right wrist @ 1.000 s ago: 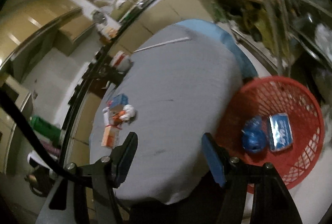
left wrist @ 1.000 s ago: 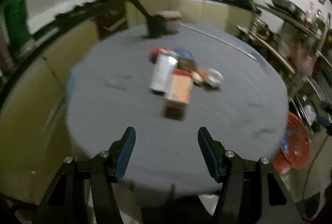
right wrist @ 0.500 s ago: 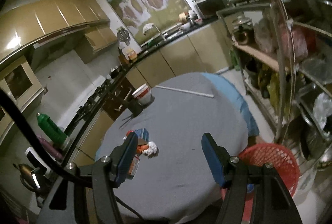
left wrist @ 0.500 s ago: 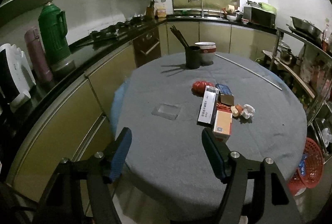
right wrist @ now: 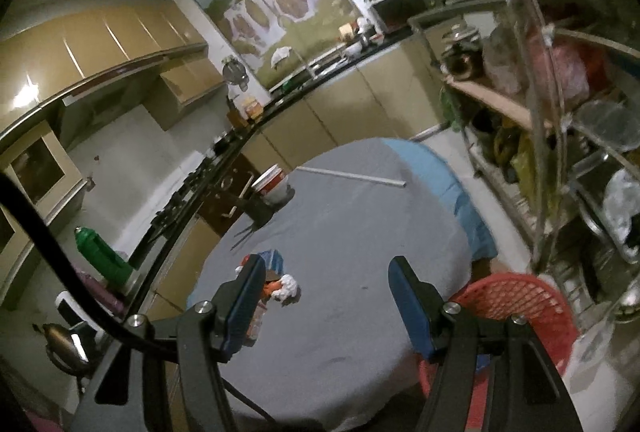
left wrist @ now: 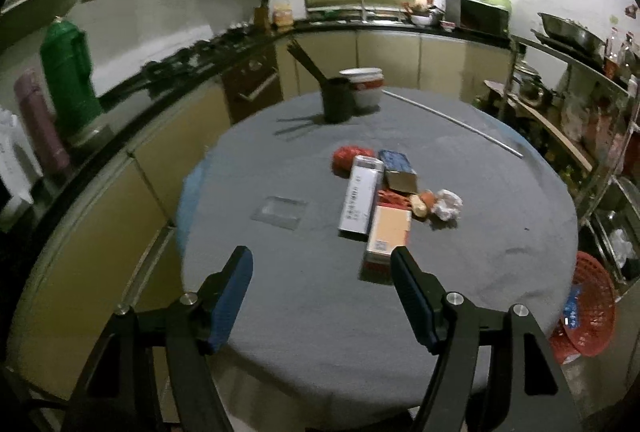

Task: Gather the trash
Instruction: 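Move both open tools back over the trash pile on the table, then grasp the white tissue with the right tool while the left tool grasps the orange-and-white box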

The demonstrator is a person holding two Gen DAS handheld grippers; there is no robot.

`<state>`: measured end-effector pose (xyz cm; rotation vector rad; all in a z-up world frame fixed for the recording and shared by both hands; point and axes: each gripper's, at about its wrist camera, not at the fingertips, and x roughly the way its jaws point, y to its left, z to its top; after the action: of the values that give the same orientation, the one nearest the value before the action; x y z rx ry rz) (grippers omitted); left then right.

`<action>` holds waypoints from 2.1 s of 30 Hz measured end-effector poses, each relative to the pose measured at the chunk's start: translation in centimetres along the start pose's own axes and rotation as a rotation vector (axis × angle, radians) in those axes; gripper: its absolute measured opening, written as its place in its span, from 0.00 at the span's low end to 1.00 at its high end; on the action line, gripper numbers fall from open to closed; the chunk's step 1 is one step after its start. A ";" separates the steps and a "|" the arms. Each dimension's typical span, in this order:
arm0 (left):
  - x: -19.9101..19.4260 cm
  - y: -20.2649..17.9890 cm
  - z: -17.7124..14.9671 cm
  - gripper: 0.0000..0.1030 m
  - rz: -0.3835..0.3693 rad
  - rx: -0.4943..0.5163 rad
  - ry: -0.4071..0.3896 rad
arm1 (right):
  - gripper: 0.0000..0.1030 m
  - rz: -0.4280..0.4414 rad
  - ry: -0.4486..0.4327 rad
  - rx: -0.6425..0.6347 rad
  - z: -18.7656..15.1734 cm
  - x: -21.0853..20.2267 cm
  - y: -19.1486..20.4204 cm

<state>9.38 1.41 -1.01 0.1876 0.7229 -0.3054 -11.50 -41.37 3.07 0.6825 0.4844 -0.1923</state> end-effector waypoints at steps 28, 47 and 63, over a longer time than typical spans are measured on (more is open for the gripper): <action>13.8 -1.0 2.6 0.70 -0.254 -0.103 0.206 | 0.48 0.107 0.451 -0.157 -6.0 33.4 7.4; 18.7 -2.9 1.0 0.46 -0.363 -0.148 0.246 | 0.25 0.065 0.510 -0.194 -9.3 39.2 6.9; 16.5 -5.2 -0.9 0.25 -0.455 -0.188 0.288 | 0.25 0.076 0.429 -0.117 -8.8 31.0 4.3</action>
<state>18.78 -6.70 -13.12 -0.1193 1.0743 -0.6490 13.76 -32.89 -15.60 0.6262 0.8717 0.0578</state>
